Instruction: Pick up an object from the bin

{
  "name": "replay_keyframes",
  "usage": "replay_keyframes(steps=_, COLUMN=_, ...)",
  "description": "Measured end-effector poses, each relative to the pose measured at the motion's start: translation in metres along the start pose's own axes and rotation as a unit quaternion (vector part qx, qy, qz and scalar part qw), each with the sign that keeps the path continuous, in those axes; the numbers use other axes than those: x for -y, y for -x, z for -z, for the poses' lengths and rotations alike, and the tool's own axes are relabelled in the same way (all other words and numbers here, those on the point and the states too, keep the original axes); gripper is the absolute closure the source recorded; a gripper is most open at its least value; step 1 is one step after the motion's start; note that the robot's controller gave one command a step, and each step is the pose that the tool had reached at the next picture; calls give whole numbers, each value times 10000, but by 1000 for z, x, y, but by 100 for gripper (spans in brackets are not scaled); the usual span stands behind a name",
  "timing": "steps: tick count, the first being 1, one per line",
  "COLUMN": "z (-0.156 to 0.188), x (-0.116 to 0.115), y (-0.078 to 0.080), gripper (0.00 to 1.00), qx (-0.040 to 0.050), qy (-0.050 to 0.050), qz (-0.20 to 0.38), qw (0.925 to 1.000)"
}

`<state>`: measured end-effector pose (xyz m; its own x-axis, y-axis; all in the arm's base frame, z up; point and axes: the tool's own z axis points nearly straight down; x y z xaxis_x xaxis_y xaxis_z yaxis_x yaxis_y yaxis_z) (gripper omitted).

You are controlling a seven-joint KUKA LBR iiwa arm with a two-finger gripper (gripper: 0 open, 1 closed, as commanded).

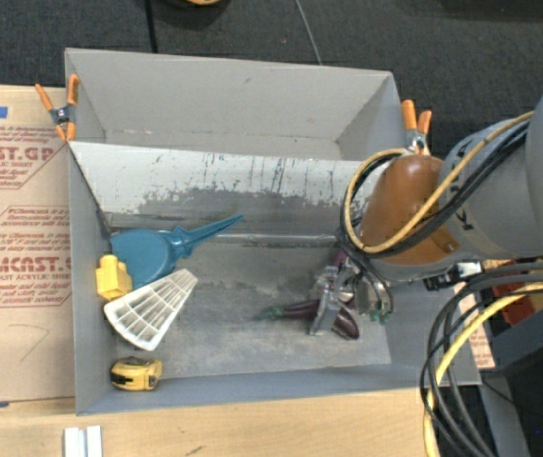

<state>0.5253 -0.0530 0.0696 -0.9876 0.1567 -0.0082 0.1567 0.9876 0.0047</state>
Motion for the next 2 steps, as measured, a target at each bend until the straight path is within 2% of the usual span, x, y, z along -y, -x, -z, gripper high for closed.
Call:
replay_keyframes(steps=1, z=44, x=-6, y=-4, gripper=100, qx=-42, qy=-4, qz=104, qw=9999)
replay_keyframes(steps=2, z=65, x=-7, y=2, gripper=100, qx=-5, qy=5, qz=226, qw=9997)
